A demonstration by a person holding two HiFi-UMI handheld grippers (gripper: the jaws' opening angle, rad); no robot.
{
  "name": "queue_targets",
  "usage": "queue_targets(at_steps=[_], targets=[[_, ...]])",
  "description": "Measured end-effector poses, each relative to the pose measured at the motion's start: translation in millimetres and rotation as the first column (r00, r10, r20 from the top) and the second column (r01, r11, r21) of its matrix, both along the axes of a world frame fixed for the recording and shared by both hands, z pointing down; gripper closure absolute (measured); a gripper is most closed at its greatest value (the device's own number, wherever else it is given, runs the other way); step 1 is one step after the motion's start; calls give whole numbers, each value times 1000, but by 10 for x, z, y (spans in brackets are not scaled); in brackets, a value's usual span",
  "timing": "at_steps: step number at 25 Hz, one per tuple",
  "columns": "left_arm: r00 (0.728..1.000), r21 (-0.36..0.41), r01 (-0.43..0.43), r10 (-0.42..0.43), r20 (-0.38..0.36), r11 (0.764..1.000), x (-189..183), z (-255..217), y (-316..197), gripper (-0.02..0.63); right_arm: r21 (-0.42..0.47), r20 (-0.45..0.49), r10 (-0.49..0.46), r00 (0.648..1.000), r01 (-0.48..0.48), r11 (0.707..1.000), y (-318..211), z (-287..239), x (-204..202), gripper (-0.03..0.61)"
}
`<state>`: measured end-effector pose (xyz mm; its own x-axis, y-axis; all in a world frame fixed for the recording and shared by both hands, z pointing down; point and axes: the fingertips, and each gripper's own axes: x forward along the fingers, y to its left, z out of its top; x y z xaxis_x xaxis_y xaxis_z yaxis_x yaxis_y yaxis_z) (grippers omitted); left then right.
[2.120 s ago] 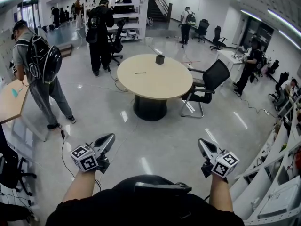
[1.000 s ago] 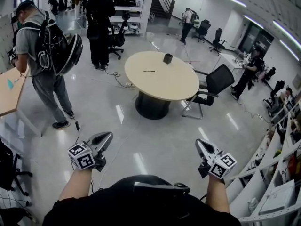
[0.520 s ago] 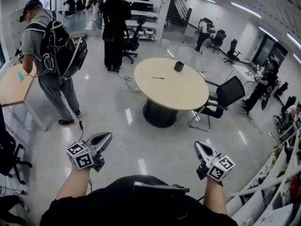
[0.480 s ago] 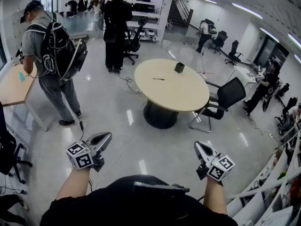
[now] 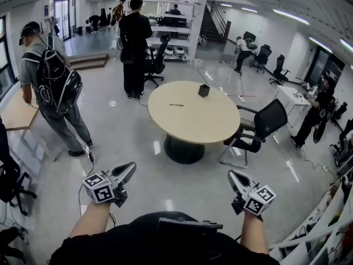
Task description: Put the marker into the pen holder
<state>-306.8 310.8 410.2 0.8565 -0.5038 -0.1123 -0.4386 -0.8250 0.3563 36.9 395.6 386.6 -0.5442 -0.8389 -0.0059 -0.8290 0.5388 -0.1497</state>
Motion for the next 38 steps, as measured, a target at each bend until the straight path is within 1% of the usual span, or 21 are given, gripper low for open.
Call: queue_targets(at_steps=[3, 6, 8, 12, 17, 22, 27, 30, 33, 38], targets=[[999, 3, -30, 30, 28, 1000, 439, 30, 10, 618, -5, 11, 14, 1000, -14, 1000, 44, 85, 372, 577], [997, 0, -61, 60, 47, 998, 750, 26, -22, 617, -13, 35, 39, 999, -39, 999, 47, 164, 648, 577], [995, -5, -75, 75, 59, 997, 862, 59, -75, 618, -17, 45, 46, 998, -45, 999, 31, 232, 754, 577], [994, -29, -92, 94, 56, 995, 1049, 124, -254, 617, -29, 46, 67, 997, -66, 997, -35, 362, 924, 577], [985, -44, -166, 167, 40, 985, 1260, 211, -689, 618, -56, 41, 129, 991, -127, 990, -301, 377, 997, 577], [974, -36, -224, 224, 16, 974, 1193, 253, -1459, 618, -45, 15, 192, 981, -191, 980, -864, 289, 896, 577], [966, 4, -259, 259, 11, 966, 881, 61, -2345, 618, -30, 12, 224, 975, -223, 974, -1635, 91, 512, 577], [964, -7, -265, 265, -5, 964, 652, 71, -2812, 618, -26, 12, 251, 968, -251, 968, -2033, 37, 342, 577], [962, -19, -272, 272, -10, 962, 502, 99, -3219, 618, -41, -10, 258, 966, -258, 965, -2386, 35, 168, 577], [957, -32, -290, 290, -19, 956, 498, 198, -3731, 618, -66, -30, 257, 966, -258, 964, -2917, 81, 76, 577]])
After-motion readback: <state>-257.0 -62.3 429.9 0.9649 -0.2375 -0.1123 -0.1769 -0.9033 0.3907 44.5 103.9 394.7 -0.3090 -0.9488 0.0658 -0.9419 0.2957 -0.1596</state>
